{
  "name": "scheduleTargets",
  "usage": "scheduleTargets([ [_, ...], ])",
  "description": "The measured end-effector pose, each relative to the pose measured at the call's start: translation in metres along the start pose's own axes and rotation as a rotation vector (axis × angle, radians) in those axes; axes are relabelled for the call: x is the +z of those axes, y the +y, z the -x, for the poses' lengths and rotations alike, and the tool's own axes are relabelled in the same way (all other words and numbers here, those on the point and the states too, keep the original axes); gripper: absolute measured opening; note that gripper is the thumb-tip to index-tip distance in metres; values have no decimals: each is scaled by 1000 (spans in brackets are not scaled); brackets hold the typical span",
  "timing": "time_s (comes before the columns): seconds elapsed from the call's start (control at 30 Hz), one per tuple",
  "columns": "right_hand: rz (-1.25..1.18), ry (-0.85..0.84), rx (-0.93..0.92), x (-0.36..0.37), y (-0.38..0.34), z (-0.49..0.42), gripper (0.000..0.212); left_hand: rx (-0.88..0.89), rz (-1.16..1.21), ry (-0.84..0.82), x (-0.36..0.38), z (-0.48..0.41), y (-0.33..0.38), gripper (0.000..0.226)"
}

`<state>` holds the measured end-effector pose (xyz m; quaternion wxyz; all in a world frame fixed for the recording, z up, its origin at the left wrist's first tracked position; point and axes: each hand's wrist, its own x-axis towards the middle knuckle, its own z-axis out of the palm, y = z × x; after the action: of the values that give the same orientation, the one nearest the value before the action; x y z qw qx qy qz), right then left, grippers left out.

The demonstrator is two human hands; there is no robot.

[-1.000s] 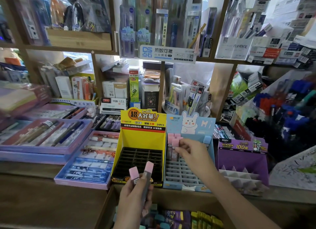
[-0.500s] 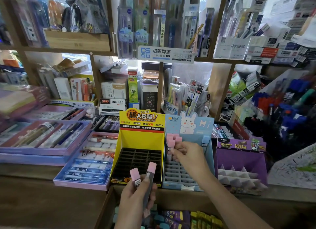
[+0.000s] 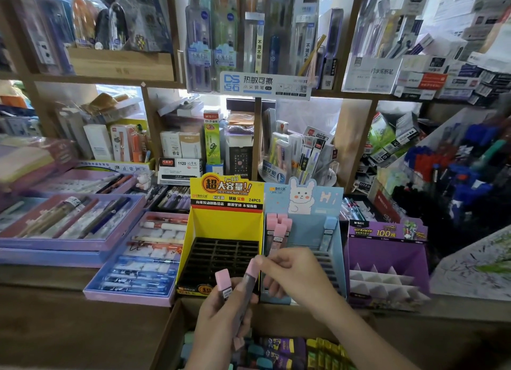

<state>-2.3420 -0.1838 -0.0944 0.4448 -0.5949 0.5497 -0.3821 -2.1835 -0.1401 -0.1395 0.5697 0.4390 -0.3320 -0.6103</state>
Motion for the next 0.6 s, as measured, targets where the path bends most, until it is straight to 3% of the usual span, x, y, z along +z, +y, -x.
scheduleTargets([
  [0.13, -9, -35, 55, 4, -4, 3, 32, 41, -82, -53, -2, 3, 1, 14],
  [0.33, -191, -138, 75, -9, -10, 4, 12, 43, -92, -34, -6, 1, -1, 21],
  [0.6, -193, 127, -68, -56, -18, -5, 20, -11, -6, 4, -7, -2, -2, 23],
])
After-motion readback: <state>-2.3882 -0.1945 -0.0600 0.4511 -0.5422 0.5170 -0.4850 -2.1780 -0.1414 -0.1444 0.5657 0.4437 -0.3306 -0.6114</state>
